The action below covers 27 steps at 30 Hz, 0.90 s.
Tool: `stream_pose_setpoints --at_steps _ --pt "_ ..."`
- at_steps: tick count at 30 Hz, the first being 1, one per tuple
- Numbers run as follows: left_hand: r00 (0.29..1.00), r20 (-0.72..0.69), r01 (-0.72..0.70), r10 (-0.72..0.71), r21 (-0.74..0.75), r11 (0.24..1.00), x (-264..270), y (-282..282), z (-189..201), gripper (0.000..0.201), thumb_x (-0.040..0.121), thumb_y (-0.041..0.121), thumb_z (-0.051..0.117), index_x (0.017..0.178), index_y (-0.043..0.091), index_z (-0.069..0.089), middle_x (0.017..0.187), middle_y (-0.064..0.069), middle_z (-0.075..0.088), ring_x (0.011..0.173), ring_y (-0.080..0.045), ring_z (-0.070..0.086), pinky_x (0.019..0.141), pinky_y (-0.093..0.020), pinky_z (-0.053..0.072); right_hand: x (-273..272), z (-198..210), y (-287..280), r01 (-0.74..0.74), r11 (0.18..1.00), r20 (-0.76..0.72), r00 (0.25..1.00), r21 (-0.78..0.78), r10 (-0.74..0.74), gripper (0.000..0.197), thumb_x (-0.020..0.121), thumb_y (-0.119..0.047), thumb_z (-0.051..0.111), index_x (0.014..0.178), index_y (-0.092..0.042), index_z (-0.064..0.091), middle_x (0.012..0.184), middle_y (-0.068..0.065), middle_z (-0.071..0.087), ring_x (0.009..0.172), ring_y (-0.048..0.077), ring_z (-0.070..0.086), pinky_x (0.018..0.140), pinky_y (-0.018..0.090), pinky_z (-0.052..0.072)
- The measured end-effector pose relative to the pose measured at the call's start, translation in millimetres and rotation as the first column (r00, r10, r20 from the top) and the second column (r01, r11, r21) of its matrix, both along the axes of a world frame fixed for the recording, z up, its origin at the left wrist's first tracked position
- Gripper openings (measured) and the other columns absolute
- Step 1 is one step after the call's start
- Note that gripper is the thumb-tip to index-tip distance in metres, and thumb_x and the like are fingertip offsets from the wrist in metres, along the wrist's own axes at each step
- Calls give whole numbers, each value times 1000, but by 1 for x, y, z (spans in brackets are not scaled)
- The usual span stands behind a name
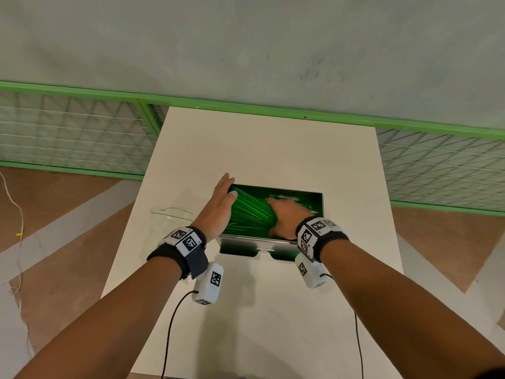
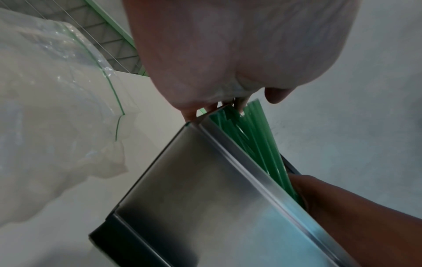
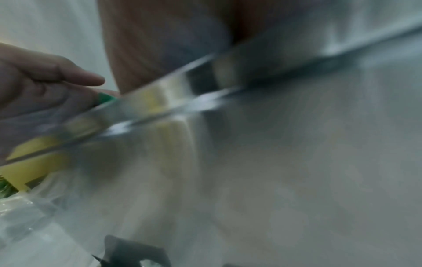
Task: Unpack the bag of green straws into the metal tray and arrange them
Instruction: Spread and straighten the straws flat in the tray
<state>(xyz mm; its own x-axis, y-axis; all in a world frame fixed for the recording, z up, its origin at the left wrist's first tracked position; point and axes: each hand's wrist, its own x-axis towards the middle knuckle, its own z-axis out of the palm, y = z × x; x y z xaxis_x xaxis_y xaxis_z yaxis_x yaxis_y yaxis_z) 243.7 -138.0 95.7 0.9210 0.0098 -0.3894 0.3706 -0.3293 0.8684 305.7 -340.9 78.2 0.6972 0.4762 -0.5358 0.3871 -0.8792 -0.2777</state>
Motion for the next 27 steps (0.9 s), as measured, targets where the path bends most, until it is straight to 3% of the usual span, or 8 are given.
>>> stream_pose_setpoints --at_steps 7,10,12,16,19,21,23,27 --pt "1000 13 4 -5 28 1000 0 2 -2 50 110 30 26 160 30 22 170 17 5 154 -3 9 117 -23 10 5 10 4 -55 998 -76 996 -29 52 54 79 -22 72 130 -17 56 107 10 65 89 28 67 76 43 62" --pt "999 17 46 -47 57 997 0 1 -5 52 110 29 24 162 30 15 170 18 -1 148 6 6 118 -22 9 10 12 0 -88 996 14 996 -2 88 54 80 -23 75 130 -19 57 117 7 59 105 27 61 83 42 57" --pt "995 17 94 -97 102 990 0 0 -9 57 110 27 26 163 27 6 170 17 -9 146 7 2 122 -24 8 9 9 -1 -106 994 -12 994 38 106 63 79 -26 79 136 -18 54 129 8 53 116 27 56 92 42 54" --pt "988 26 143 -149 155 977 0 2 -14 75 104 10 45 163 23 2 170 16 -14 156 -6 2 125 -30 18 5 1 0 -34 995 -126 991 92 45 80 80 -27 80 148 -15 40 137 10 53 122 29 57 99 38 51" --pt "988 25 145 -149 135 980 0 3 -9 79 100 3 48 163 23 4 170 16 -11 147 -2 25 119 -32 34 5 0 2 -1 1000 -95 996 25 3 99 80 -31 80 158 -13 22 153 16 43 136 35 46 110 45 45" --pt "991 18 131 -134 134 982 1 2 -7 75 100 4 44 163 23 6 170 15 -8 147 -4 28 118 -36 36 5 0 5 -59 998 -40 998 -37 57 88 81 -35 79 153 -12 35 146 16 45 133 35 44 107 45 45" --pt "993 12 115 -117 124 986 3 3 -7 71 101 7 39 162 23 7 171 13 -7 154 -8 13 122 -34 28 5 0 7 -87 994 -43 996 -68 84 72 82 -38 79 142 -12 49 136 16 47 126 34 46 100 45 49" --pt "994 8 106 -107 105 989 3 3 -5 65 103 10 32 162 24 9 171 13 -5 150 0 8 116 -24 16 3 1 10 -91 996 -68 994 -14 90 59 83 -31 77 134 -13 52 128 9 56 108 27 59 89 43 57"
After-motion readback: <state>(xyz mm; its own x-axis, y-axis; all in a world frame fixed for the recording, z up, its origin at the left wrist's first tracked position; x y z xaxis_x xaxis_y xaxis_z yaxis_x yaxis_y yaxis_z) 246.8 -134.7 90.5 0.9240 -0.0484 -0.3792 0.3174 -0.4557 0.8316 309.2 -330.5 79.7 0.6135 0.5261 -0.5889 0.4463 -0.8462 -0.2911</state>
